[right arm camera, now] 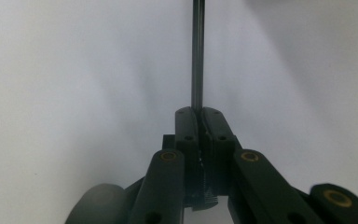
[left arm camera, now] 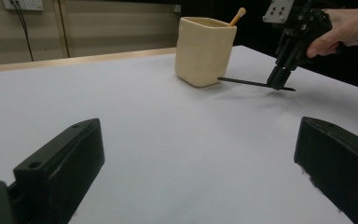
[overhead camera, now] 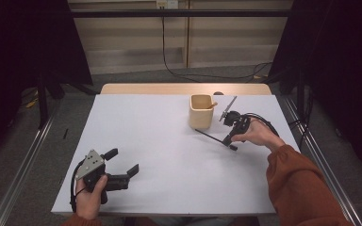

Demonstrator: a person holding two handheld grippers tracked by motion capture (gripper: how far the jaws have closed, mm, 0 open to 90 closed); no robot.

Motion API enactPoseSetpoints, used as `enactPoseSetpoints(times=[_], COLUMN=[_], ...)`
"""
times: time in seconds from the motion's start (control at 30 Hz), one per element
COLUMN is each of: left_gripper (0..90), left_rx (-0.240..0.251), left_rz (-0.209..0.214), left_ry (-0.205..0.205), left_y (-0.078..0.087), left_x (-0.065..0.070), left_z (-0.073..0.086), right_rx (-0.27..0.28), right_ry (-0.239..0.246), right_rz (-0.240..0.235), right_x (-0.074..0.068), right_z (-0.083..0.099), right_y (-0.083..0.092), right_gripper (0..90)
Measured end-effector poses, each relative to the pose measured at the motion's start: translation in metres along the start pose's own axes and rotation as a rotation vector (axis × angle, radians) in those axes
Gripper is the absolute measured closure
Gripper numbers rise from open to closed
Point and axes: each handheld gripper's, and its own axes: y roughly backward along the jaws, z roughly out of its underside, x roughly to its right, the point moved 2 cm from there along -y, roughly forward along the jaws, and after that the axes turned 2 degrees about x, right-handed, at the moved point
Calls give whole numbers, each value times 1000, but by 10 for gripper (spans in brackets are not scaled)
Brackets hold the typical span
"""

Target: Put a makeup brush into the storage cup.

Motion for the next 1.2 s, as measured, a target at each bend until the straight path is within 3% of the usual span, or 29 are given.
enactPoseSetpoints(times=[0.67, 1.2], left_gripper=[16, 16], left_rx=[0, 3], left_rz=[-1, -4], left_ry=[-1, 4], left_y=[0, 0], left_x=[0, -1], left_z=[0, 0], right_rx=[167, 343], right_ry=[-5, -23], right_rz=[-29, -45], right_x=[-10, -15], right_z=[9, 12], right_y=[16, 28], right_gripper=[855, 855])
